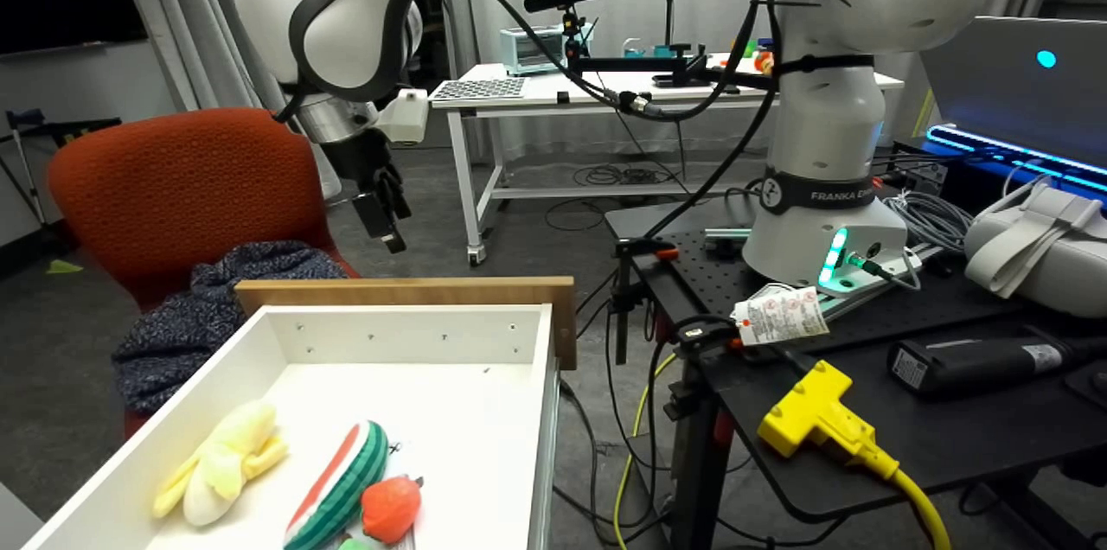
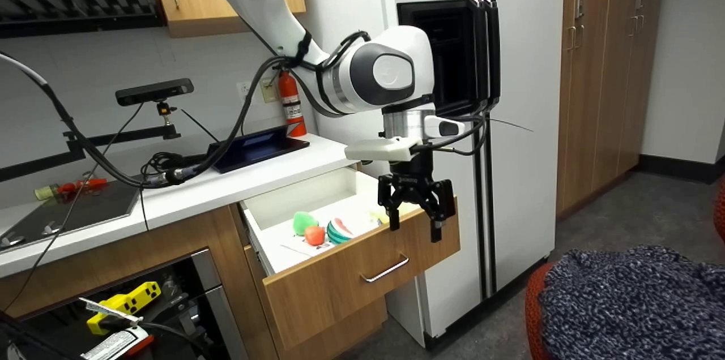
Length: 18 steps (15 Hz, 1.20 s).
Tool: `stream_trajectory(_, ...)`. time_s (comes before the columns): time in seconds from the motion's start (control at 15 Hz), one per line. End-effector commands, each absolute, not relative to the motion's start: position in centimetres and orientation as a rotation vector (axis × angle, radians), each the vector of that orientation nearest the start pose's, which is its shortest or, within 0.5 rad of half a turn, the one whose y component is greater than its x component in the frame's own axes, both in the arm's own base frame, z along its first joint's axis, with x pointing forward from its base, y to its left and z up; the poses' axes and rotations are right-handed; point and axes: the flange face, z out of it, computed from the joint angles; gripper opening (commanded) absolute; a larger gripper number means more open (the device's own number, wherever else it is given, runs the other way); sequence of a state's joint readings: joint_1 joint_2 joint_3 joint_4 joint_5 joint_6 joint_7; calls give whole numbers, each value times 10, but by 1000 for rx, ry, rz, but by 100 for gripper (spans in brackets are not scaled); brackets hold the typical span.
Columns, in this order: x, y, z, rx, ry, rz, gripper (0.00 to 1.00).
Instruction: Close the kitchen drawer
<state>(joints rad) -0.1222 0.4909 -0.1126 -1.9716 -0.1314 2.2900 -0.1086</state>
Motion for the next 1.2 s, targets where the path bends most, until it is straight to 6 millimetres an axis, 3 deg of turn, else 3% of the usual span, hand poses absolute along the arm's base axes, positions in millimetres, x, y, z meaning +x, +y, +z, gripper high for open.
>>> stream_trajectory(0.0, 601, -144, 190, -3208, 27, 317, 100)
stream_trajectory(0.07, 605, -145, 188, -3200, 25, 311, 100)
stream_trajectory(0.13, 608, -145, 186, -3191, 24, 305, 75)
stream_trajectory(0.2, 611, -146, 185, -3178, 18, 295, 74)
stream_trajectory(0.8, 627, -143, 177, -3036, -113, 247, 4)
stream_trajectory(1.13, 627, -127, 172, -2988, -230, 263, 0)
